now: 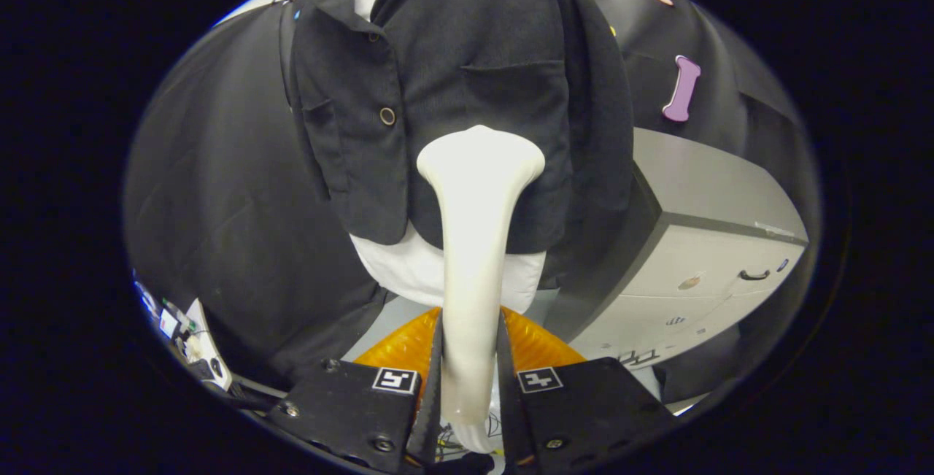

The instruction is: Iron the clothes twice with a garment steamer, once on the left side and once on the right side.

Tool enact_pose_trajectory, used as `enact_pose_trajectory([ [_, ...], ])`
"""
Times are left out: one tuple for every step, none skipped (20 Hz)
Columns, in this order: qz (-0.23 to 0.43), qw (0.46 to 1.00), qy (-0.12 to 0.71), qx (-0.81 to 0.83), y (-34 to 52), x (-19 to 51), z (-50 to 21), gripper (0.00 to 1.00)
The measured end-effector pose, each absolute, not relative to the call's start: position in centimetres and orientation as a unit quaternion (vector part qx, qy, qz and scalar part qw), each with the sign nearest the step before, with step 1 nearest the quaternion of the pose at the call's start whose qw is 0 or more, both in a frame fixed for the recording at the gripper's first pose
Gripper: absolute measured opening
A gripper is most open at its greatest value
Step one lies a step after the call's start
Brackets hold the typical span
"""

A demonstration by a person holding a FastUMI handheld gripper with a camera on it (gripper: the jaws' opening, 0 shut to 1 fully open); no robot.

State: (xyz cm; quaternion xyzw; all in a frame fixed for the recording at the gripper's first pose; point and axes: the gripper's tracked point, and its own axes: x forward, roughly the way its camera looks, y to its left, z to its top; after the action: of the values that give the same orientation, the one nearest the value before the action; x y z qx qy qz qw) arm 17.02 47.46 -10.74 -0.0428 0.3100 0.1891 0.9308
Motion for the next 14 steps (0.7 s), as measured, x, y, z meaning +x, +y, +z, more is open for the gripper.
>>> enact_pose_trajectory([
  [0.189, 0.932, 0.306, -0.040, 47.3, 16.8, -10.2, 0.37],
  [0.188, 0.934, 0.300, -0.039, 47.2, 16.6, -9.3, 0.37],
  [0.187, 0.937, 0.293, -0.038, 47.1, 16.4, -8.4, 0.37],
  [0.189, 0.939, 0.284, -0.036, 47.1, 16.1, -7.1, 0.37],
  [0.192, 0.943, 0.270, -0.033, 47.2, 15.9, -5.8, 0.36],
  [0.193, 0.947, 0.254, -0.028, 47.3, 15.7, -4.2, 0.36],
  [0.193, 0.951, 0.238, -0.028, 47.4, 15.5, -2.6, 0.36],
  [0.193, 0.955, 0.222, -0.027, 47.4, 15.4, -1.0, 0.36],
  [0.195, 0.958, 0.207, -0.026, 47.7, 15.0, 0.7, 0.37],
  [0.200, 0.960, 0.194, -0.024, 48.1, 14.6, 2.4, 0.37],
  [0.204, 0.962, 0.179, -0.020, 48.6, 14.2, 4.2, 0.36],
  [0.208, 0.964, 0.165, -0.021, 48.9, 13.9, 5.8, 0.36],
  [0.210, 0.966, 0.148, -0.020, 49.3, 13.4, 7.4, 0.37],
  [0.213, 0.968, 0.133, -0.021, 49.9, 13.2, 9.1, 0.36],
])
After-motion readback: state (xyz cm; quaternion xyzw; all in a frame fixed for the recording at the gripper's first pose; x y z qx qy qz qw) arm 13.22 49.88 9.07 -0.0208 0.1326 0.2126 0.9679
